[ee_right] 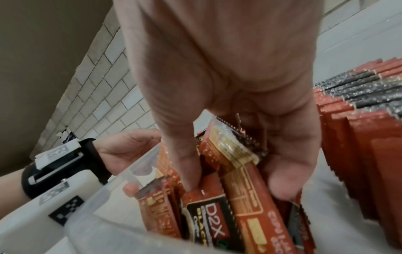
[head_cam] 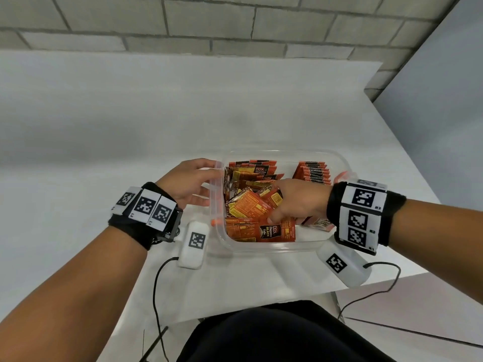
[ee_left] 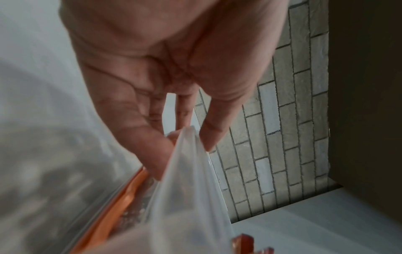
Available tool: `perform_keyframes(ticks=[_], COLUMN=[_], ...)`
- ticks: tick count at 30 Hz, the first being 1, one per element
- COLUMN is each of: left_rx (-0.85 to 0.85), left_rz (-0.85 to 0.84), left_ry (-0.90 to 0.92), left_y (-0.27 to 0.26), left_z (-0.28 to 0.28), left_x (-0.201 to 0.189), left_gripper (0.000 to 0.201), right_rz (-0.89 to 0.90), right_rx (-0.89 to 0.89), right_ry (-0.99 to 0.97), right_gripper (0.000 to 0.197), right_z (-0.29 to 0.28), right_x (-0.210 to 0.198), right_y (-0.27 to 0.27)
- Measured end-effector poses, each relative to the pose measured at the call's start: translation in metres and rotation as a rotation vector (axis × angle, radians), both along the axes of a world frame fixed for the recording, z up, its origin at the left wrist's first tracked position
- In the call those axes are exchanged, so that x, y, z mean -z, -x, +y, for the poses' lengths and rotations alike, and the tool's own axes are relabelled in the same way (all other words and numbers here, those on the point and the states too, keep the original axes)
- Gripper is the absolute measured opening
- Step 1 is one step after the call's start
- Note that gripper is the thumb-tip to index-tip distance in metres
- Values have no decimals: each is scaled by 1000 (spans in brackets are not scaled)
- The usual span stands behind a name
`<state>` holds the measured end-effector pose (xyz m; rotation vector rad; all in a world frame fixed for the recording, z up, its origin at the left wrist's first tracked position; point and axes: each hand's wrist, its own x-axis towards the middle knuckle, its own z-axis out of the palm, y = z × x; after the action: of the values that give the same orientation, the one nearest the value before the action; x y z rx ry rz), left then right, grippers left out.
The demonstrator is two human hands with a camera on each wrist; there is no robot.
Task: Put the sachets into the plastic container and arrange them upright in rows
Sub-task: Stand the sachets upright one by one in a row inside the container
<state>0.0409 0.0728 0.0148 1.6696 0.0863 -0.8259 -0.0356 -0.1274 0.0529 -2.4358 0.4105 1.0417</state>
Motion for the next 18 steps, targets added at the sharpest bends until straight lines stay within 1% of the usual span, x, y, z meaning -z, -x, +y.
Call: perform_keyframes(ticks=[4, 8, 13, 15, 18], left_rx=[-4, -7, -16, -18, -22], left_rz=[7, 9, 14, 18, 20], left_ry=[6, 8, 15, 20, 25], left_y=[0, -1, -1, -1, -1], left_z=[-1, -1, 0, 0, 1], left_x=[1, 1, 3, 4, 5], left_gripper=[21, 22, 25, 26, 27], right_rz=[36, 90, 22, -19, -62], right_rx=[-107, -120, -145, -99, 42], right_ry=[16, -48, -118, -190, -350], right_gripper=[98, 103, 93, 86, 74], right_z=[-2, -1, -9, -16, -24], right_x=[0, 1, 2, 2, 6], right_y=[-1, 0, -3, -5, -5])
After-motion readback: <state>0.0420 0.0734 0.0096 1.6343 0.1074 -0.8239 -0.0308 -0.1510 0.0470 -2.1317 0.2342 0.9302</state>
